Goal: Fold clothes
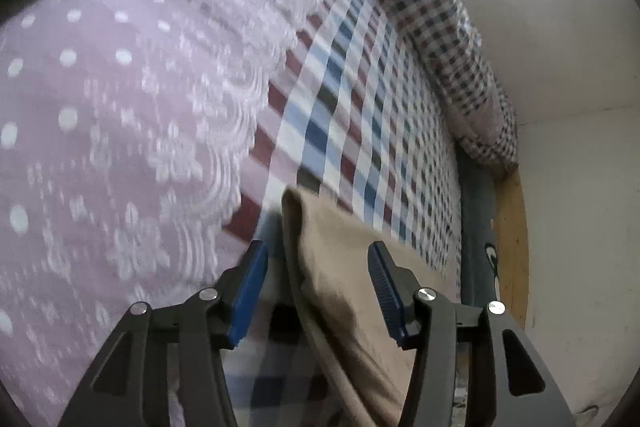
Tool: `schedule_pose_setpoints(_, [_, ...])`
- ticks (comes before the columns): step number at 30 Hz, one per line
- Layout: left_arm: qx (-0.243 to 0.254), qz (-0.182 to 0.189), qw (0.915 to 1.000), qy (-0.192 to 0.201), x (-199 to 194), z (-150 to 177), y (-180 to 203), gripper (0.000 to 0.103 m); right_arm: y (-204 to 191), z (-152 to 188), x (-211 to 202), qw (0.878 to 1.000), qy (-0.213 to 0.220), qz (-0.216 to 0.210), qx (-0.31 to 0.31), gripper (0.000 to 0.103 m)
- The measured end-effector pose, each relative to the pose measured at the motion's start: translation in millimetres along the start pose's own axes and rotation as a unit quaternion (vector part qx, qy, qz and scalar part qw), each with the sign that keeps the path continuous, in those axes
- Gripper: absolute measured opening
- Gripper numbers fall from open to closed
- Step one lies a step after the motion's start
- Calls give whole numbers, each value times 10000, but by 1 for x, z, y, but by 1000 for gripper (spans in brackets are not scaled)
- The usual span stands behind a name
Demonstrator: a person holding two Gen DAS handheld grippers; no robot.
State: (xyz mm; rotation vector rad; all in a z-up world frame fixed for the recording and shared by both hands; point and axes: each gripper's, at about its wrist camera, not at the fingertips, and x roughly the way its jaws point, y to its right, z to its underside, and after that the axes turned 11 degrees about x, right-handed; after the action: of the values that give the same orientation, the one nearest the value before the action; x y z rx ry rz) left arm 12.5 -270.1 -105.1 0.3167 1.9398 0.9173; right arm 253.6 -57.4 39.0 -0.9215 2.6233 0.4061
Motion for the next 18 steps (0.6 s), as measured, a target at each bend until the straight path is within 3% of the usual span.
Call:
schedule_pose_setpoints(4, [-136, 107, 9997, -159, -1, 9, -4, 56, 5, -6, -2, 10000, 37, 46, 70, 4])
schedule_pose_setpoints(12, [-101, 13, 9999, -23, 14, -11, 5, 54, 8, -9, -6, 9999, 50, 81, 89, 4])
schedule_pose_setpoints(14, [-92, -10, 10000, 11, 17, -16, 7, 26, 7, -7, -6, 9999, 24, 72, 69, 4])
schedule_pose_setpoints(16, [-81, -18, 10000, 48, 20, -20, 9, 15, 5, -6, -6, 10000, 8, 72, 56, 4])
schedule_pose_setpoints(18, [-38, 208, 9997, 129, 15, -21, 11, 10, 4, -4, -6, 9999, 2, 89, 49, 4])
